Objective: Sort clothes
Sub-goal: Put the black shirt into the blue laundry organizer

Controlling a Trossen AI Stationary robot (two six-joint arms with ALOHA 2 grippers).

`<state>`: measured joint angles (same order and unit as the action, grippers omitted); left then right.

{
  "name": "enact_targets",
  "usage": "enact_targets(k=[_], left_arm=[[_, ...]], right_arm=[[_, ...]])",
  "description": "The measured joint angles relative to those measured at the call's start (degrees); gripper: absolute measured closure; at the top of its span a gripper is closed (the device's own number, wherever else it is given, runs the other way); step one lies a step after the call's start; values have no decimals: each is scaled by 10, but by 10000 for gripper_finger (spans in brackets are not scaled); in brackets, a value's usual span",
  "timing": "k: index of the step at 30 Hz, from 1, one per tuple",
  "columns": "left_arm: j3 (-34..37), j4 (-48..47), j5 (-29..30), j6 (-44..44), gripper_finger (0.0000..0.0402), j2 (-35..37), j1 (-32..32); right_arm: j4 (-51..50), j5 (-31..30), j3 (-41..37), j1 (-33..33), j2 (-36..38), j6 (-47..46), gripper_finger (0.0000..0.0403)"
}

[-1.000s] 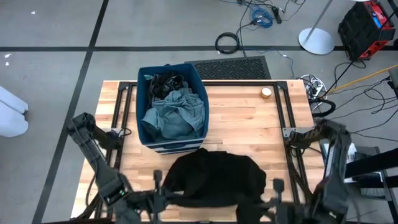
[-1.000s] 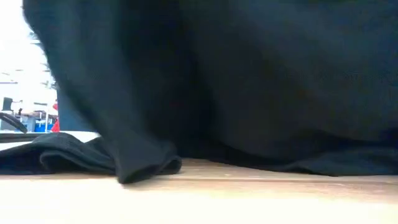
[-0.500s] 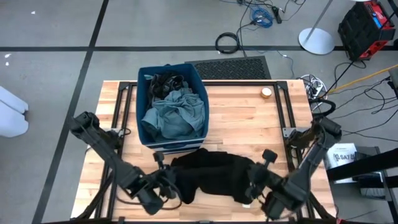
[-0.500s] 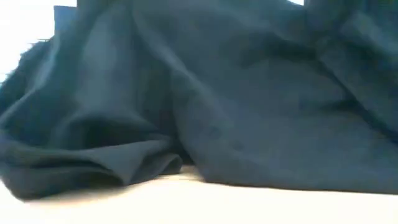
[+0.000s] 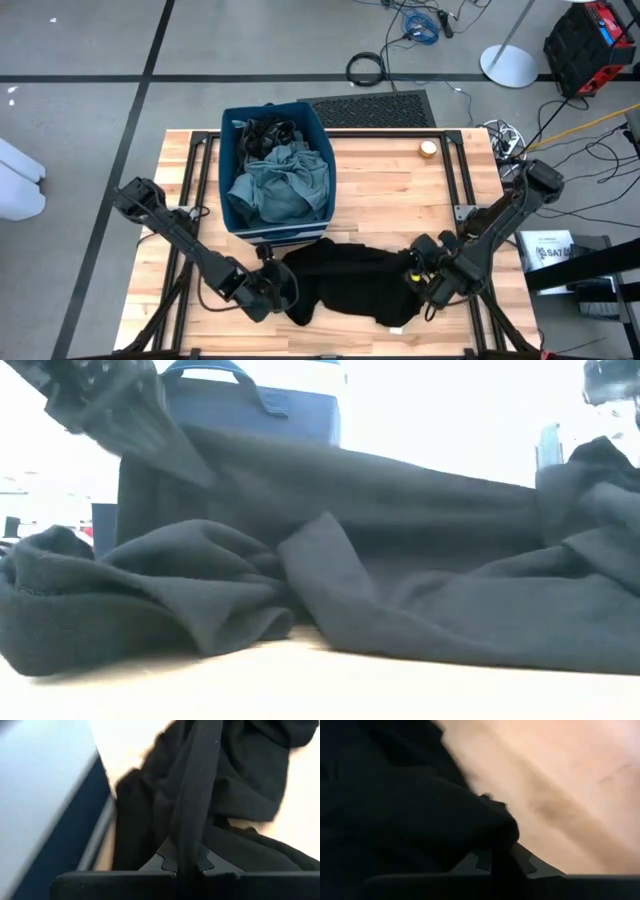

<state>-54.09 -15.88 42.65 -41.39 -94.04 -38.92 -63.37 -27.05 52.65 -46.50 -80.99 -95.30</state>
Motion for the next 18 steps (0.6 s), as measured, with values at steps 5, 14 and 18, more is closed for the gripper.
enact_targets(k=[5, 14, 18], left_arm=[[10, 35, -43, 0, 393, 0, 11], [10, 111, -59, 109, 372, 0, 11], [10, 132, -102, 156, 323, 0, 10]], right_arm=[[111, 23, -49, 4, 29, 26, 371], [126, 95, -49, 4, 45, 74, 245], [132, 99, -49, 4, 25, 75, 188]])
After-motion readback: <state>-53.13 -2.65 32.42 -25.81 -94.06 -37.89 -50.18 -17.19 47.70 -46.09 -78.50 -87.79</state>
